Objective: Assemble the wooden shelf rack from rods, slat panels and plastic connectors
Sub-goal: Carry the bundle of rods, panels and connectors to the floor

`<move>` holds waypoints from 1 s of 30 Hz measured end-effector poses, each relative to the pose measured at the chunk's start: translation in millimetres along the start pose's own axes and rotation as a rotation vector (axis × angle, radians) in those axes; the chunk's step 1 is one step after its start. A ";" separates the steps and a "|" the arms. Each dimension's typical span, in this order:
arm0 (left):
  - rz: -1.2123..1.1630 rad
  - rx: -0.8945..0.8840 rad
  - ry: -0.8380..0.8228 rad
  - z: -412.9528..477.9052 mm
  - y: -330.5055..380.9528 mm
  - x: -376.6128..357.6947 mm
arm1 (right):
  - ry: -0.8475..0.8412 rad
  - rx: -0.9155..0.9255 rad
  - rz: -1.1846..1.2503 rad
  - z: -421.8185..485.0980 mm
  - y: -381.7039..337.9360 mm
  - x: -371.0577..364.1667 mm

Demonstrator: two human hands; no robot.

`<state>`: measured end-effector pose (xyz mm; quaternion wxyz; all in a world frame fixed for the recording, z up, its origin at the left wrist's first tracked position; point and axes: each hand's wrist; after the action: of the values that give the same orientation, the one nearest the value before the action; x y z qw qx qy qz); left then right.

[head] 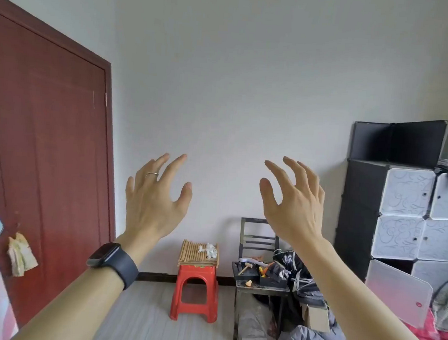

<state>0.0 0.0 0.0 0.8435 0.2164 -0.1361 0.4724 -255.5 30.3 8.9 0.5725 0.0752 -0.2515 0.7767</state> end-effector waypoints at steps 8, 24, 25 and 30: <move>-0.003 0.032 -0.115 -1.8 -85.0 -91.5 | 0.028 -0.075 0.156 -21.3 16.9 -121.3; -0.105 0.187 -0.555 -36.1 -264.9 -315.5 | -0.441 -0.395 0.085 -74.3 100.6 -368.9; -0.117 0.194 -0.580 -39.3 -269.4 -333.2 | -0.468 -0.419 0.087 -77.9 109.9 -382.4; -0.128 0.182 -0.703 -44.6 -287.3 -429.6 | -0.626 -0.508 0.077 -80.9 161.3 -460.0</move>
<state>25.1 -427.2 -293.2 0.7505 0.4475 -0.3612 0.3256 -238.0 -358.0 -296.2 0.4393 0.1550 -0.6001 0.6503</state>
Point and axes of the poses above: each hand's wrist, its own z-axis towards the middle knuckle, its own x-axis out of the back of the hand, y = z × x, and after that the axes turned 4 degrees about -x, right-handed
